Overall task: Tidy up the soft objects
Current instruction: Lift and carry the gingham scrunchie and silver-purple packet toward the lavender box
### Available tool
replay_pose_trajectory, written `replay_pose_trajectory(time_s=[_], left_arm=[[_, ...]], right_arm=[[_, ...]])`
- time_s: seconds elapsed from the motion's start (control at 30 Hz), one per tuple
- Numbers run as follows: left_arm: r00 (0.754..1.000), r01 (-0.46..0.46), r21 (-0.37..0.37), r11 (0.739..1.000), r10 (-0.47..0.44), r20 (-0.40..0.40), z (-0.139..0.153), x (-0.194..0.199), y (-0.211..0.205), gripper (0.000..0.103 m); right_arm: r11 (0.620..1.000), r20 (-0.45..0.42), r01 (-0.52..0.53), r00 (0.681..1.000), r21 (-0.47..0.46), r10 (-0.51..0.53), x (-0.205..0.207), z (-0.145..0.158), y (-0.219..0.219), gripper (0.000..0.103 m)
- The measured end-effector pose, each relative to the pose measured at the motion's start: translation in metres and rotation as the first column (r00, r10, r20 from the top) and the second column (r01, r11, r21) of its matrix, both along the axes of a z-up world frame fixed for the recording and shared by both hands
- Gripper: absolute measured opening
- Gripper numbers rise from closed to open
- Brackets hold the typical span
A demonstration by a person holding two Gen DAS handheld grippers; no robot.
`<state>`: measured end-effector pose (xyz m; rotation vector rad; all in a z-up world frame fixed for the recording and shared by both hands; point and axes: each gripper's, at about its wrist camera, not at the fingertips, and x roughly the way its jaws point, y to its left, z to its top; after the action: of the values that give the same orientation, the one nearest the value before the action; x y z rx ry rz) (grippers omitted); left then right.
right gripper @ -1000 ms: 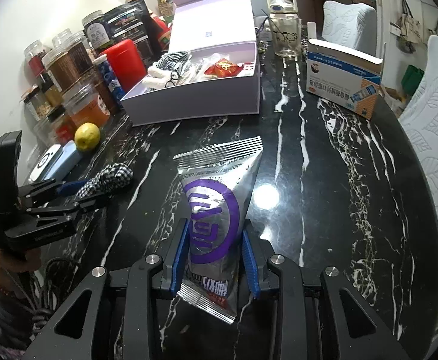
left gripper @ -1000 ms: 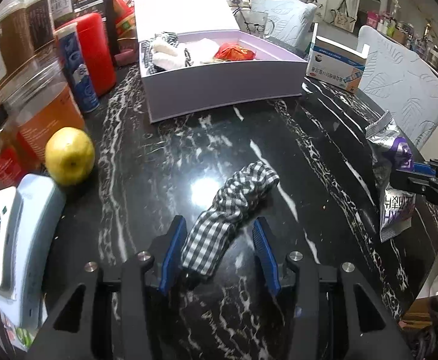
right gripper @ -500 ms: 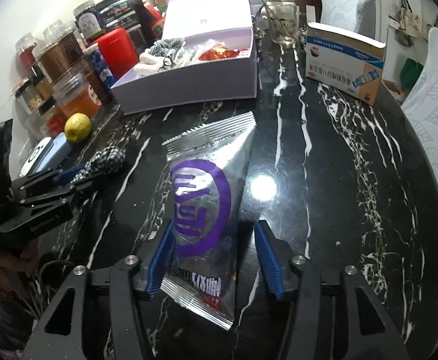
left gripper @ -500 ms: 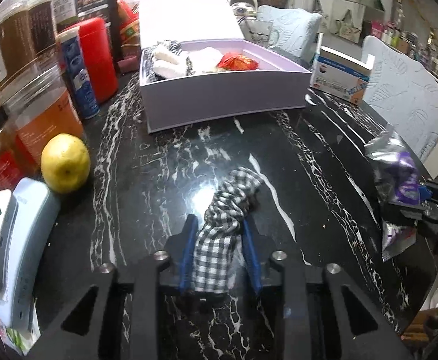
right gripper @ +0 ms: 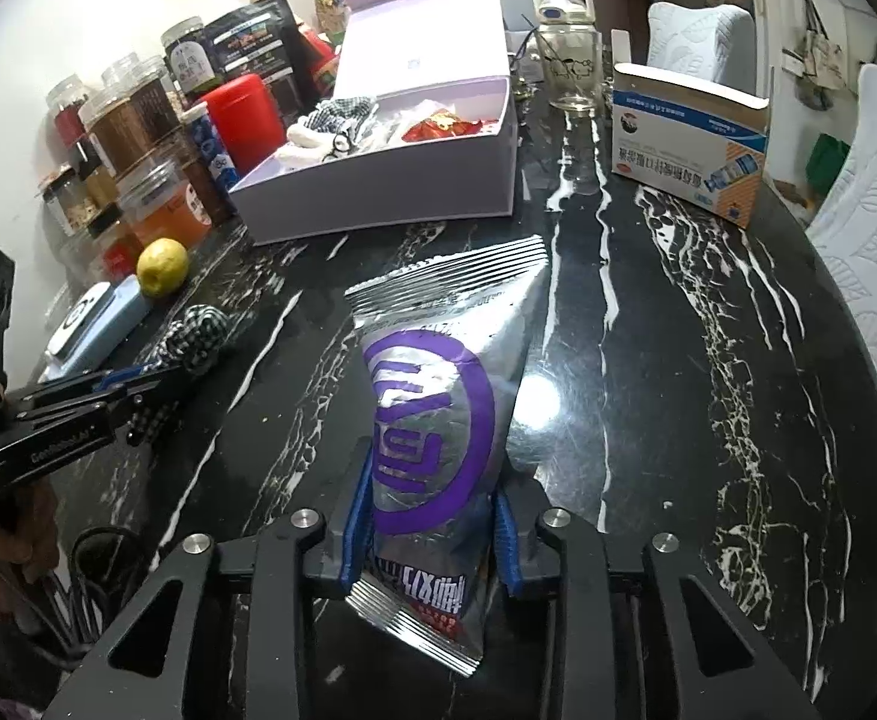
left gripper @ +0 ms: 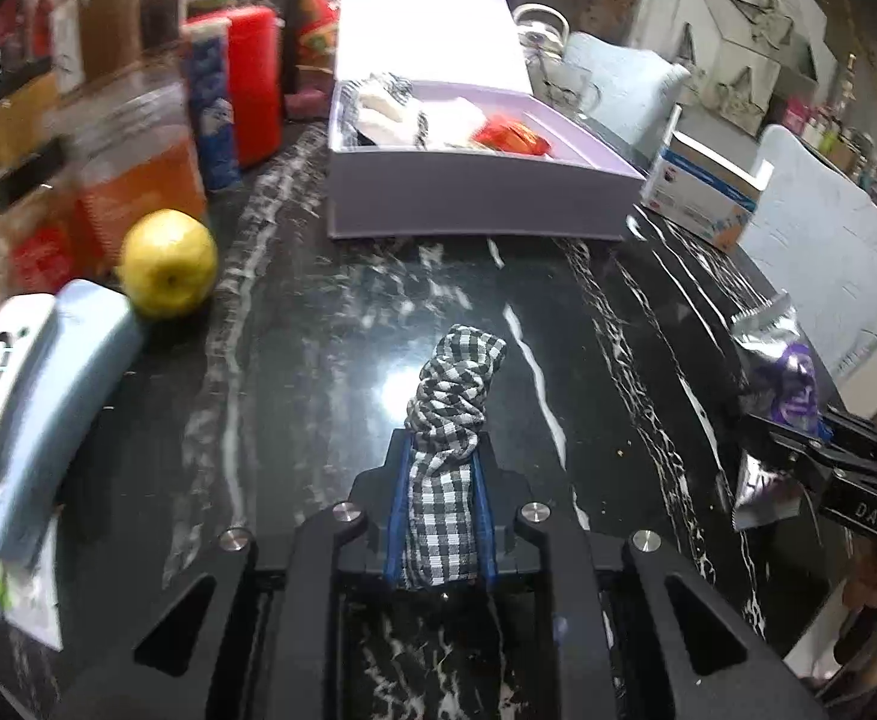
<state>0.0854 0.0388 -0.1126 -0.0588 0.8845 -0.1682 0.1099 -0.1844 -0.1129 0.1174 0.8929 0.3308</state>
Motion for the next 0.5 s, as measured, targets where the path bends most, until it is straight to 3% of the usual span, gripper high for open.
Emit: replay_pose_trajectory(time_s=[0.5], left_arm=[[0.993,0.072,-0.07,0.995,-0.065,0.096,0.041,-0.012,-0.014,0.019]], right_arm=[[0.995,0.015,-0.021,1.0,0.098,0.019,-0.013,0.018,0.0,0.029]])
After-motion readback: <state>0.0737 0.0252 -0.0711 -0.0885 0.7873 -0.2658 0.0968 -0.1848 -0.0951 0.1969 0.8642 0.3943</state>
